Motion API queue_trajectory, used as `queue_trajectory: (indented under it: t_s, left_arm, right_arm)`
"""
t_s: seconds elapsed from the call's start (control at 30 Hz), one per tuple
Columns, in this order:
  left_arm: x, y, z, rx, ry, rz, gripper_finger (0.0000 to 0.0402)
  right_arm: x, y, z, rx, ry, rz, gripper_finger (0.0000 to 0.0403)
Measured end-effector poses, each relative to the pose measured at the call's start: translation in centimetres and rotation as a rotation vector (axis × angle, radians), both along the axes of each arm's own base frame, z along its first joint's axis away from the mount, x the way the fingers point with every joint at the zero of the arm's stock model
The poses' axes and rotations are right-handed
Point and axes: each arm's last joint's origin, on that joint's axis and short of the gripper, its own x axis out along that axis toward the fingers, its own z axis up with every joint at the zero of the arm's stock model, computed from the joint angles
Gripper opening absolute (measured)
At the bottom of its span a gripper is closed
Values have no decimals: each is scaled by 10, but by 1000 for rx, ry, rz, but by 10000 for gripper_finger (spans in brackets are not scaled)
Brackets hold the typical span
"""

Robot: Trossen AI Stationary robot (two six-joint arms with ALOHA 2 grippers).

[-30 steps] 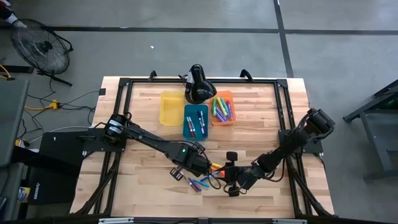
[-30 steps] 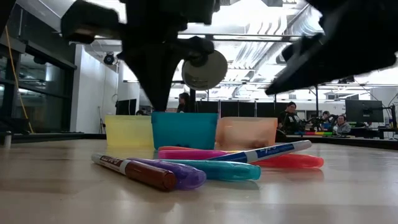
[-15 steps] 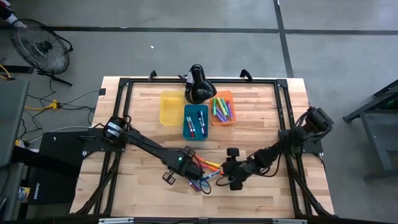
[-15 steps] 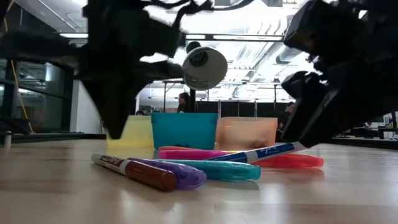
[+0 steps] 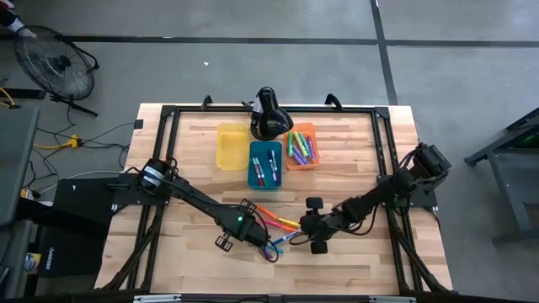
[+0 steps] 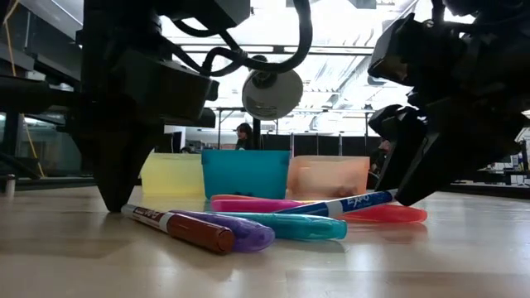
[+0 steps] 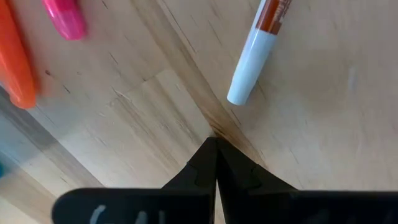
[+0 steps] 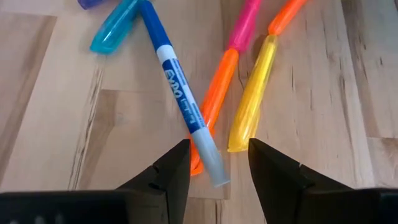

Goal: Pick & Place Markers
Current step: Put the blue dry erase marker into the blue bin

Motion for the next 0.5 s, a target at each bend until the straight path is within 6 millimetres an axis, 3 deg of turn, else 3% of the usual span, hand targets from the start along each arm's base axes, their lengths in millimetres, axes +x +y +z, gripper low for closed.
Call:
queue_trajectory:
  t_s: [0.5]
  left_arm:
    - [-1, 0, 0, -8, 12, 30, 0]
  right_arm:
    - [-1, 1, 0, 20, 22, 54, 20]
